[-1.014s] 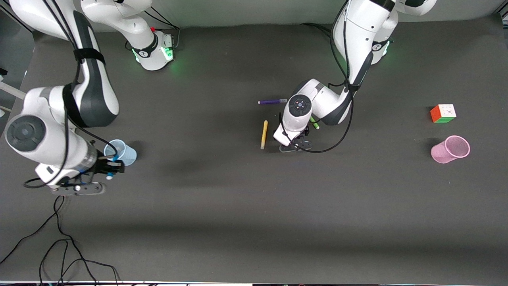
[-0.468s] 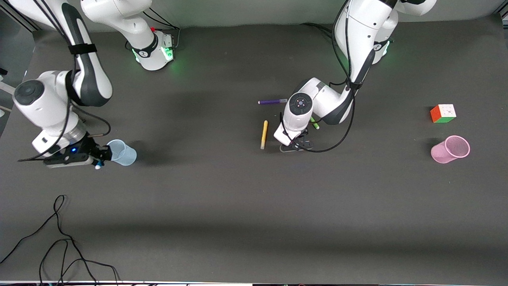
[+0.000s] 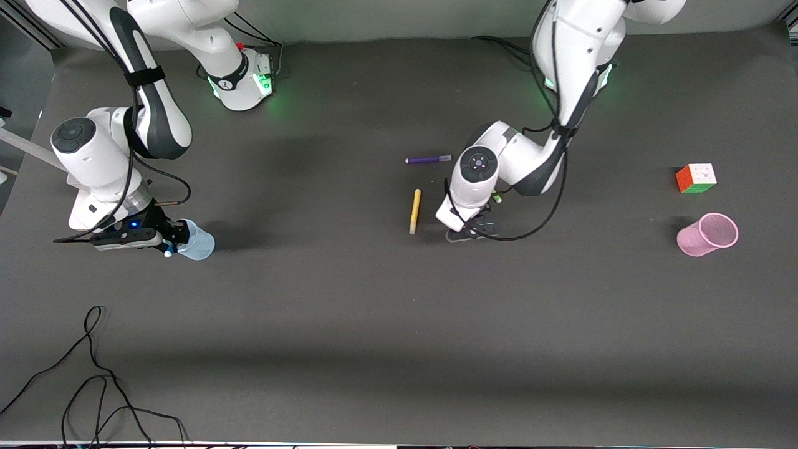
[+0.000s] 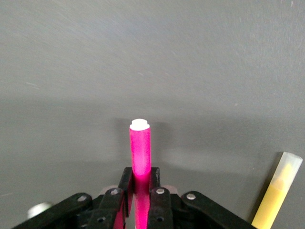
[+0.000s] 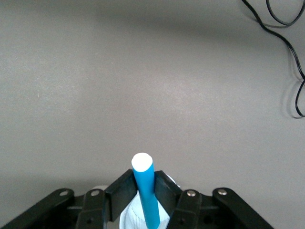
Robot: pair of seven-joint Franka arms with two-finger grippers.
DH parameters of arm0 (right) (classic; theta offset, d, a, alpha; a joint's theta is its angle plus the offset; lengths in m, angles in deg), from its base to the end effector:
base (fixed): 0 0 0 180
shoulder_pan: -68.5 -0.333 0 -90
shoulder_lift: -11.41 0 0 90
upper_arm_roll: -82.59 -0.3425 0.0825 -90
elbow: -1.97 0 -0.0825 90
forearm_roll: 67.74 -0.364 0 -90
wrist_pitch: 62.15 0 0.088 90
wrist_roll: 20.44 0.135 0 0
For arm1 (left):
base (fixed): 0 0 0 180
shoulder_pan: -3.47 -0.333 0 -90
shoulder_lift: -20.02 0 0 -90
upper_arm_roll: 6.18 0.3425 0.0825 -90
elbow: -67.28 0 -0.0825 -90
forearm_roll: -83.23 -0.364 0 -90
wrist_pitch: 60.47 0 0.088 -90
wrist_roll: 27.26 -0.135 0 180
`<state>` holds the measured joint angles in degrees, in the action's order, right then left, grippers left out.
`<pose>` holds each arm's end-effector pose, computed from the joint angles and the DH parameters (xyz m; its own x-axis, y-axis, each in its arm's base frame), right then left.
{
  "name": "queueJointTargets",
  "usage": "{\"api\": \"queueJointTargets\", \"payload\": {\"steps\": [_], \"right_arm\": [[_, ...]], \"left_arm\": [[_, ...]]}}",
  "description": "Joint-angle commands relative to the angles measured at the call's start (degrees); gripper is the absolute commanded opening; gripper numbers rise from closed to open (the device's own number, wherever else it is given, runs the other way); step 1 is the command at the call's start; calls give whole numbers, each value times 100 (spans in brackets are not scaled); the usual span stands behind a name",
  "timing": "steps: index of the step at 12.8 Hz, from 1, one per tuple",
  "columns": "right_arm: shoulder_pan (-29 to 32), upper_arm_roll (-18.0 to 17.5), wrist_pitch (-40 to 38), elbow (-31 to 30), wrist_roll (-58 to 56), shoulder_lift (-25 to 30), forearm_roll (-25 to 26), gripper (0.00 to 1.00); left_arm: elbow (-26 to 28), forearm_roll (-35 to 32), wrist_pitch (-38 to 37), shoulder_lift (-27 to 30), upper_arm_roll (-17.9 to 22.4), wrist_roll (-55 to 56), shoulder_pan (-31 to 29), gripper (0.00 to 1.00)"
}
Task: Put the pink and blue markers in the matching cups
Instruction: 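Lower the blue marker into the blue cup while the left gripper carries the pink marker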
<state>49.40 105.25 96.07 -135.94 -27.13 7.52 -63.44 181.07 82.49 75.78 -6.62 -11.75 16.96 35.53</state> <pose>0.5172 -0.0294 0.3321 0.9524 0.1344 0.2737 0.1093 -0.9884 0.1053 0.4773 -0.3651 0.2343 0.9906 0.1144 -0.0752 0.1129 -0.9933 -0.0239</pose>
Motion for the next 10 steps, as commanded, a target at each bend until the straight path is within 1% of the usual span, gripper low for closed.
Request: {"api": "queueJointTargets", "payload": {"steps": [1, 3, 5, 8, 9, 10], "right_arm": [[-67, 81, 95, -44, -60, 3, 107, 99], [-67, 81, 86, -26, -60, -7, 107, 100], [-67, 81, 60, 9, -52, 2, 107, 100], [-67, 64, -176, 211, -25, 72, 107, 100], [-67, 29, -587, 403, -8, 99, 63, 100], [-67, 20, -1209, 701, 10, 99, 37, 100]], "left_arm": [[38, -50, -1123, 964, -5, -1182, -531, 0], [-49, -32, -1748, 1501, -14, -1748, -963, 0], [-260, -49, -2416, 1871, 3, -2502, -1262, 0], [-296, -50, -2796, 2337, 12, -4239, -2052, 0], [-305, -58, -2832, 2434, 3, -4890, -2411, 0], [-305, -58, -2841, 2514, 12, -5506, -2685, 0]]}}
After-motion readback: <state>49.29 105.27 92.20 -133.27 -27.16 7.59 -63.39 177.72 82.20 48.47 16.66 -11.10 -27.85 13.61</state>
